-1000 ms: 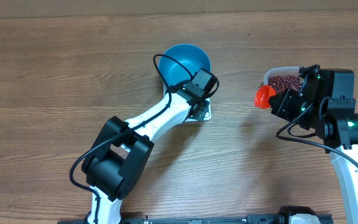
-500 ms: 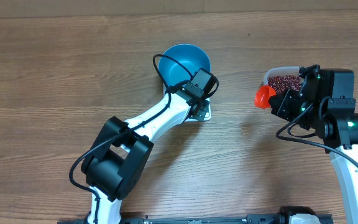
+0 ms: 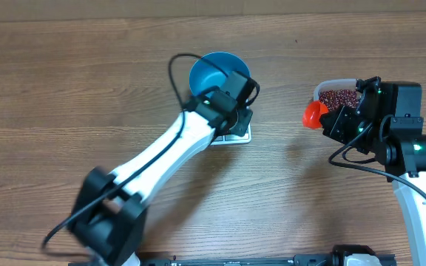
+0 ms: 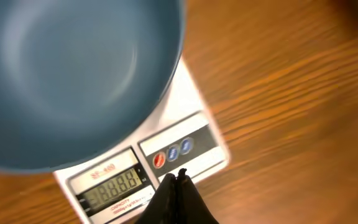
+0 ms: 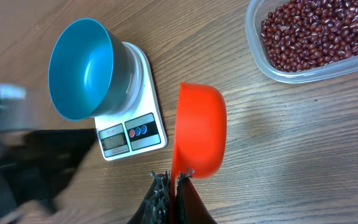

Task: Scoop item into bowl and weigh 150g on scale
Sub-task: 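Lift the left gripper away from the scale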

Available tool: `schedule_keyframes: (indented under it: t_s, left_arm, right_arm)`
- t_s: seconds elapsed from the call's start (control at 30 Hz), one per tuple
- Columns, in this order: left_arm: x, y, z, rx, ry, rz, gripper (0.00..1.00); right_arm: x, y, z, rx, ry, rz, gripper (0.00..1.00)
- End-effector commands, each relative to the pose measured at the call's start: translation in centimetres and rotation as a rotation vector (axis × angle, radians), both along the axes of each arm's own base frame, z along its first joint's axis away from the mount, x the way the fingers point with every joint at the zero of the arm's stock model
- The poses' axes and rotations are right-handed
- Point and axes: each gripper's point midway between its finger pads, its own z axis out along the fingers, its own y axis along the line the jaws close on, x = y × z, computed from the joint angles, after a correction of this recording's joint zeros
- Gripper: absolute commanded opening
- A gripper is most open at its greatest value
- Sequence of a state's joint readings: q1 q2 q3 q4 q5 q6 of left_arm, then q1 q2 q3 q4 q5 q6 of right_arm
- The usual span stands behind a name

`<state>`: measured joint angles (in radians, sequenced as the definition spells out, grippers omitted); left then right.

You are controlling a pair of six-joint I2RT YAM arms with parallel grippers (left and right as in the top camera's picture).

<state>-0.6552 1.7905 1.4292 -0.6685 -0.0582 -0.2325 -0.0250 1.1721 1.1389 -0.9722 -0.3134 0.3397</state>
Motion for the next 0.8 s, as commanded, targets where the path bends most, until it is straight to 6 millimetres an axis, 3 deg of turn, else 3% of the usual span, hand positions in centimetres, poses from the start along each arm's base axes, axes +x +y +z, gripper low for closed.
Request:
schedule_keyframes:
  t_s: [0.0, 0.13, 0.23, 0.33, 0.57, 0.77]
  left_arm:
    - [-0.8, -0.4, 5.8, -0.078, -0.094, -0.056, 0.04]
    - [-2.2, 1.0, 9.0, -0.074, -0.144, -0.095, 0.04]
    - [-3.2, 2.5, 9.8, -0.025, -0.155, -0.118, 0.05]
    - [-3.8, 3.3, 9.1, 0.006, -0.131, -0.127, 0.05]
    - [-5.2, 5.5, 5.1, 0.017, -0.002, -0.115, 0.05]
    - [-5.7, 7.6, 4.7, -0.047, -0.007, -0.132, 0.04]
  right_arm:
    - [0.6, -0.2, 1.2, -0.006, -0.035, -0.008, 0.04]
    - [0.6, -0.2, 1.2, -0.006, -0.037, -0.008, 0.04]
    - [0.7, -0.2, 1.4, -0.006, -0.044, -0.008, 0.04]
    - [0.9, -0.3, 1.5, -0.007, -0.055, -0.008, 0.04]
    - [0.9, -0.2, 1.5, -0.006, -0.055, -0.007, 0.04]
    - [0.9, -0.2, 1.5, -0.006, -0.054, -0.008, 0.04]
